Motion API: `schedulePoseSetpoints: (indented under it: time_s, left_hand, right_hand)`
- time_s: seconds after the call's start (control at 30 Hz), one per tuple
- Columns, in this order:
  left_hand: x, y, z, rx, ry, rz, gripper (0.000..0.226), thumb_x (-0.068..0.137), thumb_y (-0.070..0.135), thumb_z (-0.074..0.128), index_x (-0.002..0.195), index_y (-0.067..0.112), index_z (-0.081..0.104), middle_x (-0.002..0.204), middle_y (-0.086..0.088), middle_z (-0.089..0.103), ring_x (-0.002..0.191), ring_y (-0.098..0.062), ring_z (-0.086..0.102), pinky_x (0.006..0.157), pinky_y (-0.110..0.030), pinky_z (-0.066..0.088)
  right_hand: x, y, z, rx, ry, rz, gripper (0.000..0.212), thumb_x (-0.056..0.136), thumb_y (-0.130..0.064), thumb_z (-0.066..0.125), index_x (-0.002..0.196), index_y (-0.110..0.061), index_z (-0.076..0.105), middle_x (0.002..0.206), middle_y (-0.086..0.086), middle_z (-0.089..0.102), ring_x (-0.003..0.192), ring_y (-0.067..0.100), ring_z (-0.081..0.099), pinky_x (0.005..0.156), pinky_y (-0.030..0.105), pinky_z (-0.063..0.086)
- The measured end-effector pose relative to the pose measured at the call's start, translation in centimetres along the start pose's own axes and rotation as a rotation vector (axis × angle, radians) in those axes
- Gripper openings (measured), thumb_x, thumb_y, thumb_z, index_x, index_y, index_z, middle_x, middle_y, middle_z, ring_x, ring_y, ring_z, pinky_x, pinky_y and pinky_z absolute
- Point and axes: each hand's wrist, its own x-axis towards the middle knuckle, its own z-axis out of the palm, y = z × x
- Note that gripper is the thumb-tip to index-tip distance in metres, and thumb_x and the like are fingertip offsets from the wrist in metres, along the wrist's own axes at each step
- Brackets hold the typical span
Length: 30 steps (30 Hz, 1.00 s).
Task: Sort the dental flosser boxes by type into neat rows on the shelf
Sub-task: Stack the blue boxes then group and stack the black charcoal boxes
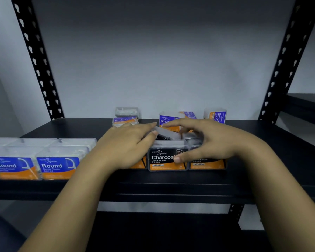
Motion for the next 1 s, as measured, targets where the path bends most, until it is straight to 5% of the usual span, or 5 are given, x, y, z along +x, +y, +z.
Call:
schedulePoseSetpoints:
  time_s: [0.13, 0.37, 0.63, 0.83, 1.0]
  left_hand:
    - [0.1, -0.6, 0.6, 0.025, 0.018, -0.009, 0.056, 0.103, 0.054, 0.019, 0.156, 0.039, 0.028, 0.156, 0.005, 0.045, 0.143, -0.020, 0.039, 0.107, -0.042, 0.035]
    - [0.0, 0.0, 0.6, 0.054, 0.090, -0.043, 0.055, 0.102, 0.050, 0.020, 0.152, 0.033, 0.038, 0.149, 0.003, 0.054, 0.134, -0.022, 0.049, 0.104, -0.042, 0.038]
    - [0.6, -0.3, 1.3, 0.103, 0.168, -0.085, 0.049, 0.101, 0.051, 0.020, 0.117, 0.026, 0.059, 0.120, 0.000, 0.068, 0.112, -0.027, 0.061, 0.090, -0.043, 0.046]
    - [0.5, -0.5, 0.1, -0.057, 0.054, 0.052, 0.075, 0.084, 0.086, 0.014, 0.135, 0.043, 0.049, 0.130, 0.015, 0.063, 0.121, -0.015, 0.058, 0.096, -0.041, 0.047]
    - [0.5, -0.7, -0.1, -0.071, 0.005, 0.059, 0.087, 0.057, 0.102, 0.038, 0.125, 0.049, 0.047, 0.119, 0.022, 0.063, 0.108, -0.011, 0.061, 0.088, -0.036, 0.052]
  right_hand:
    - [0.3, -0.7, -0.2, 0.025, -0.078, -0.022, 0.066, 0.076, -0.070, 0.075, 0.137, -0.070, 0.048, 0.140, -0.035, 0.057, 0.133, -0.006, 0.052, 0.117, 0.033, 0.042]
    - [-0.1, -0.4, 0.1, 0.071, 0.022, -0.010, 0.053, 0.076, -0.065, 0.077, 0.126, -0.065, 0.061, 0.134, -0.030, 0.063, 0.128, -0.005, 0.056, 0.113, 0.032, 0.047]
    - [-0.4, 0.3, 0.2, 0.103, 0.053, 0.004, 0.055, 0.074, -0.066, 0.079, 0.126, -0.062, 0.063, 0.136, -0.018, 0.063, 0.125, 0.005, 0.061, 0.107, 0.037, 0.053]
    - [-0.4, 0.2, 0.2, 0.102, 0.085, -0.014, 0.052, 0.076, -0.063, 0.081, 0.125, -0.058, 0.066, 0.130, -0.017, 0.067, 0.123, 0.005, 0.062, 0.108, 0.041, 0.051]
    - [-0.5, 0.4, 0.2, 0.087, 0.087, -0.002, 0.056, 0.074, -0.065, 0.081, 0.127, -0.058, 0.063, 0.131, -0.014, 0.064, 0.121, 0.011, 0.062, 0.105, 0.044, 0.052]
